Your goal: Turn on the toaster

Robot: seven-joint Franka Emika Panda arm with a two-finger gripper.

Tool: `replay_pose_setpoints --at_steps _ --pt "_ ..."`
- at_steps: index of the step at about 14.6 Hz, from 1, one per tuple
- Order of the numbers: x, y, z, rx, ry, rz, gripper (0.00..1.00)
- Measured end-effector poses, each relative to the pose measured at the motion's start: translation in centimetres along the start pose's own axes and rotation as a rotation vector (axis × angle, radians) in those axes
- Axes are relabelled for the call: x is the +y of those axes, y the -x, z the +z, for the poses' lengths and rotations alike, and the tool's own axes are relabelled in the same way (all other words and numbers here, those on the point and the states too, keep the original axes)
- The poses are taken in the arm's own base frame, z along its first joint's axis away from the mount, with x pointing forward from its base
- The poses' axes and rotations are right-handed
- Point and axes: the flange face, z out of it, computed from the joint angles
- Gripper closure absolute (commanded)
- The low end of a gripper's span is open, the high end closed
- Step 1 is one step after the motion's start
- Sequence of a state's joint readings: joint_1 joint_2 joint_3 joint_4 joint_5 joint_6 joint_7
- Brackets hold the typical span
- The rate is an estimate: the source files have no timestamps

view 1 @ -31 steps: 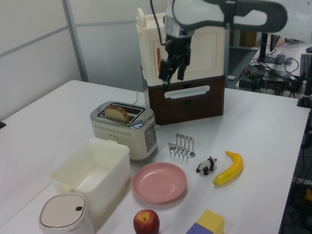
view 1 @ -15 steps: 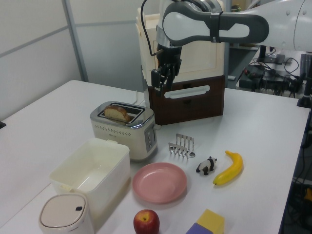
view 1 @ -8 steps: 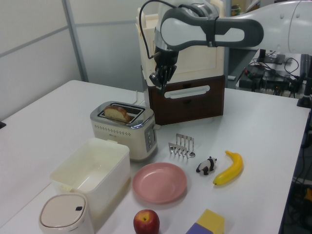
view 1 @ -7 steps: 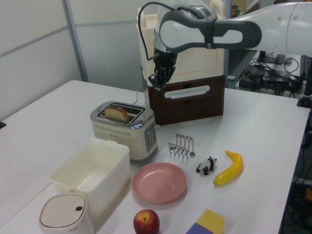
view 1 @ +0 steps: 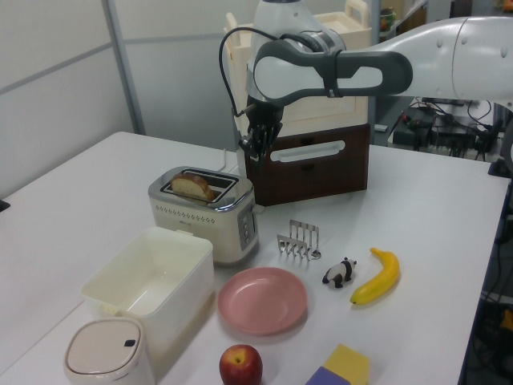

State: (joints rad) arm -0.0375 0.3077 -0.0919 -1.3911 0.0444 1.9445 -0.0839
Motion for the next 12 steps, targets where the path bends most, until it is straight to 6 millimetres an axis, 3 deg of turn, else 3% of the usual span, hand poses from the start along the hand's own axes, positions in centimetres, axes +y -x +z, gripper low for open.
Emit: replay_pose_setpoints --at_steps 4,8,12 --pt "0.3 -0.5 3.3 -0.019 0.039 -0.015 1.0" --pt "1.9 -0.4 5.0 -0.045 0.072 -0.005 1.0" --pt "2.0 -0.3 6.1 -0.064 0.077 -0.007 1.0"
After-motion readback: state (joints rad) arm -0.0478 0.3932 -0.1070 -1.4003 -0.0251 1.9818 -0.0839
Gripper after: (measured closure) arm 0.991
